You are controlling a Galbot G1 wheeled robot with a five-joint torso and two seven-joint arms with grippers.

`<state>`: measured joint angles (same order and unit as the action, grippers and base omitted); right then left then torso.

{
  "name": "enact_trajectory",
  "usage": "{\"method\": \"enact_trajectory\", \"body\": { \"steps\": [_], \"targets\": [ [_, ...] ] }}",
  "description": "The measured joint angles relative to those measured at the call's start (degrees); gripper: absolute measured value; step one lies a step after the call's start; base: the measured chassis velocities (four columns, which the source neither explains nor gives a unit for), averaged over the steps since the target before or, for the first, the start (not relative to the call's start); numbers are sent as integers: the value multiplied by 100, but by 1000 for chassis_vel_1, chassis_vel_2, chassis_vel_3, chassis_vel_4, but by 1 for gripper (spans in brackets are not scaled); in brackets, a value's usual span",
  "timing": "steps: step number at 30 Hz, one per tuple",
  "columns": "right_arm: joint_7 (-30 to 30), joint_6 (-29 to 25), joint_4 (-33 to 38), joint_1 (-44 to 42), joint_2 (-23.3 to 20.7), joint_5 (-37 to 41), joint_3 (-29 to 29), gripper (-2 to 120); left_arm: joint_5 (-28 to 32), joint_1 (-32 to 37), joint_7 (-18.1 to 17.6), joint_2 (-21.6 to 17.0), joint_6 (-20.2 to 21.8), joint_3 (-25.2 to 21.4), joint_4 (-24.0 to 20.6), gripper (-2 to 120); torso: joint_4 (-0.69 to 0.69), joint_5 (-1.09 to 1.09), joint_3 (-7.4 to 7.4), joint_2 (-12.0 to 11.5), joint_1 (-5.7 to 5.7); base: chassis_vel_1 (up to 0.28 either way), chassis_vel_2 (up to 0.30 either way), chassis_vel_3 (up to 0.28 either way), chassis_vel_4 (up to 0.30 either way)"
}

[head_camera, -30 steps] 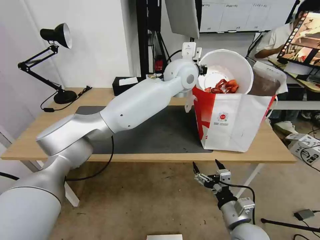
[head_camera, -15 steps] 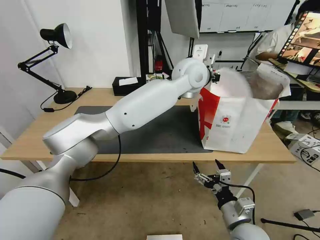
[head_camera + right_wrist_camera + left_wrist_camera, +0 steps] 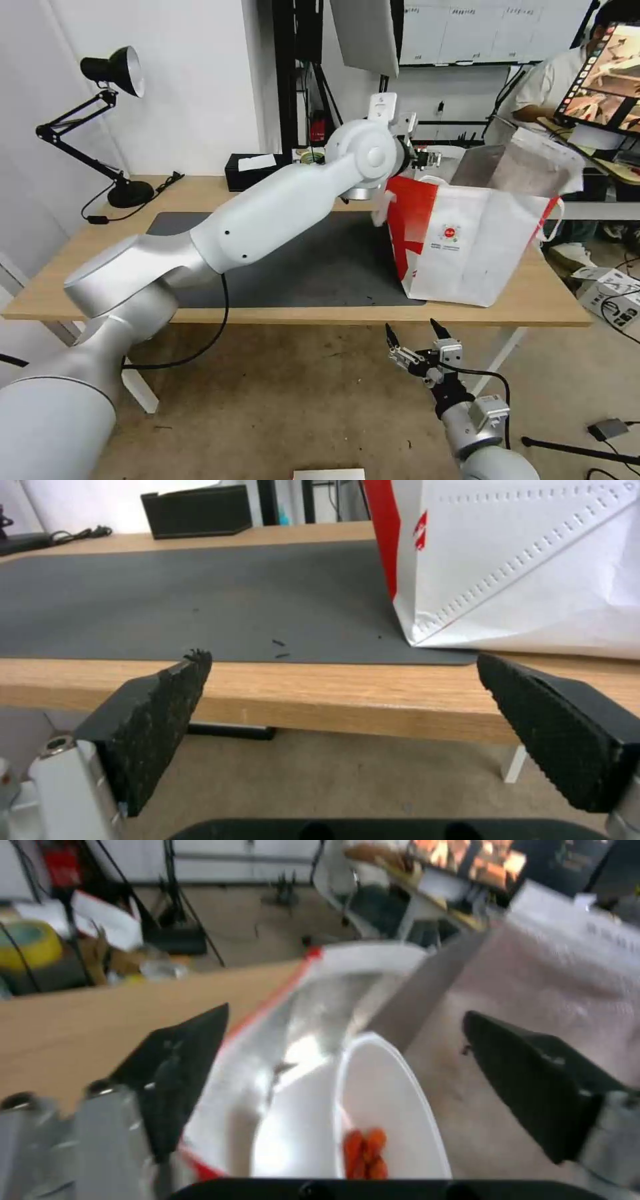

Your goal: Pick up the trash from the table and place it into the takeout bag.

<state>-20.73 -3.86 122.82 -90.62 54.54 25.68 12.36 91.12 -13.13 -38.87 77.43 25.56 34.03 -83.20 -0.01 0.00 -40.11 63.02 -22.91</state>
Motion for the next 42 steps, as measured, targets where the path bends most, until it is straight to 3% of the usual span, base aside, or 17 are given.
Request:
{"method": "enact_trajectory", "body": {
  "steps": [4,8,10,11,14,15,18,19,21,25,27,29,30,33,37,41,42],
  "targets": [
    [0,0,0,0,0,0,0,100,-182,31,54,-223,-333,68,-236,104,0,0,0,0,0,0,0,0,0],
    [0,0,0,0,0,0,0,100,-333,158,271,-697,-738,134,-657,111,0,-1,0,0,0,0,0,0,0],
    [0,0,0,0,0,0,0,100,-768,310,544,-1053,-1040,208,-943,113,2,-1,0,0,0,0,0,0,0],
    [0,0,0,0,0,0,0,100,-768,310,544,-1053,-1040,208,-943,113,2,-1,0,0,0,0,0,0,0],
    [0,0,0,0,0,0,0,100,-1448,649,663,-1388,-1726,248,-1258,115,0,-2,0,0,0,0,0,0,0],
    [0,0,0,0,0,0,0,100,-1448,649,663,-1388,-1726,248,-1258,115,0,-2,0,0,0,0,0,0,0],
    [0,0,0,0,0,0,0,100,-2294,1115,885,-1764,-2591,278,-1375,113,-1,-1,0,0,0,0,0,0,0],
    [0,0,0,0,0,0,0,100,-2294,1115,885,-1764,-2591,278,-1375,113,-1,-1,0,0,0,0,0,0,0],
    [0,0,0,0,0,0,0,100,-2816,1606,1306,-2147,-3247,201,-1402,110,0,-2,0,0,0,0,0,0,0],
    [0,0,0,1,0,0,0,100,-2929,1887,1480,-2326,-3420,81,-1482,107,2,-2,0,0,0,0,0,0,0],
    [0,0,0,0,-1,0,0,100,-3173,2719,1813,-2782,-3594,-526,-1785,101,0,-2,0,1,0,0,0,0,0],
    [0,0,0,0,0,0,0,100,-3448,3382,2119,-3032,-3647,-1091,-1958,100,0,-1,0,0,0,0,0,0,0],
    [0,0,0,0,0,0,0,100,-3448,3382,2119,-3032,-3647,-1091,-1958,100,0,-1,0,0,0,0,0,0,0],
    [0,0,0,0,-1,0,0,100,-4125,4625,2529,-3444,-3716,-1990,-2194,100,5,-5,0,1,0,0,0,0,0],
    [0,0,0,0,0,0,0,100,-4450,5088,2604,-3601,-3826,-2347,-2286,100,3,2,1,1,0,0,0,0,0],
    [0,0,0,0,0,0,0,100,-4656,6170,2656,-3616,-3908,-3397,-2533,100,-1,1,1,1,0,0,0,0,0],
    [0,0,0,0,0,0,0,100,-4656,6170,2656,-3616,-3908,-3397,-2533,100,-1,1,1,1,0,0,0,0,0]
  ]
}}
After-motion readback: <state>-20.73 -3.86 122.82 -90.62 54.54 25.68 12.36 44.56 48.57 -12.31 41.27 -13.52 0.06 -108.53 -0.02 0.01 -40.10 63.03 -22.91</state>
